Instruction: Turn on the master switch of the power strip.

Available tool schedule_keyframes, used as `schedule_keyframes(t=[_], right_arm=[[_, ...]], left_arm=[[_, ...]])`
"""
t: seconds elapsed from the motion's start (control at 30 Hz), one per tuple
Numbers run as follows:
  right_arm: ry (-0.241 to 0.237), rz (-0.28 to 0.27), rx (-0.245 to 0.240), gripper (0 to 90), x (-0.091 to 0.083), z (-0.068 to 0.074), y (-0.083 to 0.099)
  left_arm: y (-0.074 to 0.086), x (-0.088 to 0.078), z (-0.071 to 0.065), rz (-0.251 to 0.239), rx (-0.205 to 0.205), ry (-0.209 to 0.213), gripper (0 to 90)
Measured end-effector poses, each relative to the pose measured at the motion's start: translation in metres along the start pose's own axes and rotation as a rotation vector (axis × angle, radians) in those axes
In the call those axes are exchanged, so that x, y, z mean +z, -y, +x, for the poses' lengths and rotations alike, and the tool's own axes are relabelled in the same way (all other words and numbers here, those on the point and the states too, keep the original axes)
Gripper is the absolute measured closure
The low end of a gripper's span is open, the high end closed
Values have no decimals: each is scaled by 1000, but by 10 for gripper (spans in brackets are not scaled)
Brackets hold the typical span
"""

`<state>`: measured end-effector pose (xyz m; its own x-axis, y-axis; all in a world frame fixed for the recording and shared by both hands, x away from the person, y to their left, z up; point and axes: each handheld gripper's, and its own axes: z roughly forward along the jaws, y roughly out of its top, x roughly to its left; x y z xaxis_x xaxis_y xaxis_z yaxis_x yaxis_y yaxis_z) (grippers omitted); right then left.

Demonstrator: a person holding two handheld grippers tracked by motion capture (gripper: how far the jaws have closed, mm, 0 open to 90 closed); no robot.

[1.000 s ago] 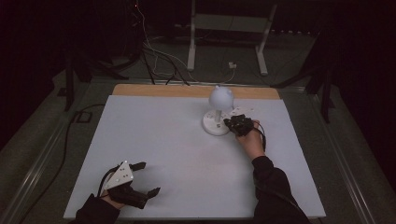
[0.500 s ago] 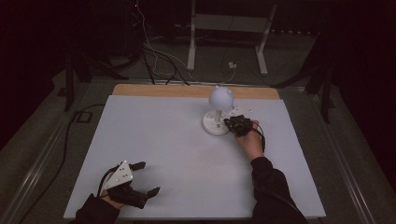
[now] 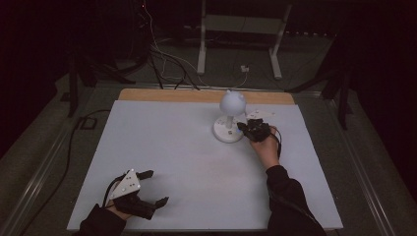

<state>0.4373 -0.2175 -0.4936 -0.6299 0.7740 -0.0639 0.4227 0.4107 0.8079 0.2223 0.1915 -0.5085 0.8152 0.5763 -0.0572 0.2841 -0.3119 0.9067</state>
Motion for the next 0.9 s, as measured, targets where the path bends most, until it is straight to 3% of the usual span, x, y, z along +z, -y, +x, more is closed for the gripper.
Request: schedule_keyframes(t=[0.27,0.57,0.67,0.9], right_arm=[[-87,-13,26,885,-9,-1,-2],[-154,-12,58,553,-16,0,-3],[-163,-11,51,469,-18,1,-3],[-177,-28,67,176,-20,-1,-1]], left_arm=[[0,0,0,-1,-2,0,1],[0,0,1,-4,-7,-1,1],[0,0,1,-3,-7,0,1],[0,0,2,-3,-11,-1,1]])
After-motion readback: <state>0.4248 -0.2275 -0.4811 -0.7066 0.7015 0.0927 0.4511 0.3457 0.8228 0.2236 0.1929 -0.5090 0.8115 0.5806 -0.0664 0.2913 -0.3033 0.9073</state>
